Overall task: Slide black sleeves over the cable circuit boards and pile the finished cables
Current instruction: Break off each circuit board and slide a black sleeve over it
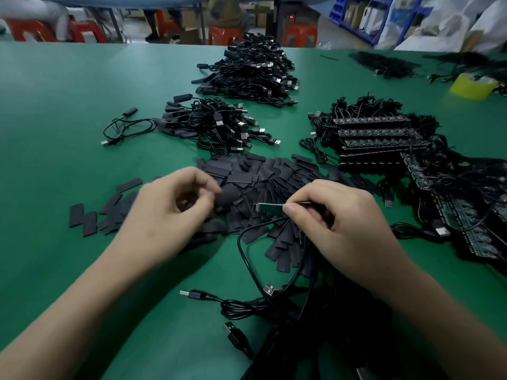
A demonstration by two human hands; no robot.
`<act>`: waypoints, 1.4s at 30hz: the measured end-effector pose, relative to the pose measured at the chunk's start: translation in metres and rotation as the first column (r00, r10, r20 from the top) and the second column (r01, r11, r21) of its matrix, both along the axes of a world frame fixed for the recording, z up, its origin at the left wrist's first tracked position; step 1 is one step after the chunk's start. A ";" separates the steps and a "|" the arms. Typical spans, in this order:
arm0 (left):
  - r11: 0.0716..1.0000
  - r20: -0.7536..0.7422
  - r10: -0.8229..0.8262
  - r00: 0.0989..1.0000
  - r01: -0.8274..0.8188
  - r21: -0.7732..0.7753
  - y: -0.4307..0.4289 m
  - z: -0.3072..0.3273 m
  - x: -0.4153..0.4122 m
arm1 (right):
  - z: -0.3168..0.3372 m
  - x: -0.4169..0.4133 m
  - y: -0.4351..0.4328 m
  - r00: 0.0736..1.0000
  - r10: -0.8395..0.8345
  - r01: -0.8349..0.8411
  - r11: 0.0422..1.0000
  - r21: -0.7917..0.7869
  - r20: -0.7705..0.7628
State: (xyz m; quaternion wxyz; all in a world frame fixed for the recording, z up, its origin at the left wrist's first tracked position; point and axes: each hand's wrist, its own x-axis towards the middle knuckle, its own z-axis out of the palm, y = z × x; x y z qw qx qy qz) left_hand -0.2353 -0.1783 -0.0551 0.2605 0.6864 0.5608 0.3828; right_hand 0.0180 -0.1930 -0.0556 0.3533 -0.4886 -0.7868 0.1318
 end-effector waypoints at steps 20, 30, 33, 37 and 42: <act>0.907 0.555 -0.152 0.818 0.338 -0.249 -0.014 -0.013 0.031 | -0.008 -0.011 -0.002 0.971 -0.005 -0.011 0.998 -0.063 -0.240; 0.980 0.104 -0.161 0.982 0.146 0.132 -0.016 -0.016 0.034 | -0.008 -0.012 -0.004 0.984 0.007 -0.017 0.999 -0.050 -0.179; 0.984 0.145 -0.114 0.983 0.092 0.150 -0.012 -0.017 0.029 | -0.002 -0.009 -0.005 0.963 0.027 -0.041 0.998 -0.049 -0.269; 0.976 0.130 -0.104 0.986 0.076 0.205 -0.011 -0.017 0.025 | 0.001 -0.003 -0.004 0.943 0.036 -0.066 0.994 -0.081 -0.330; 0.946 0.046 -0.108 0.993 0.089 0.311 -0.010 -0.019 0.024 | 0.000 0.000 -0.004 0.940 0.097 -0.184 0.952 -0.245 -0.327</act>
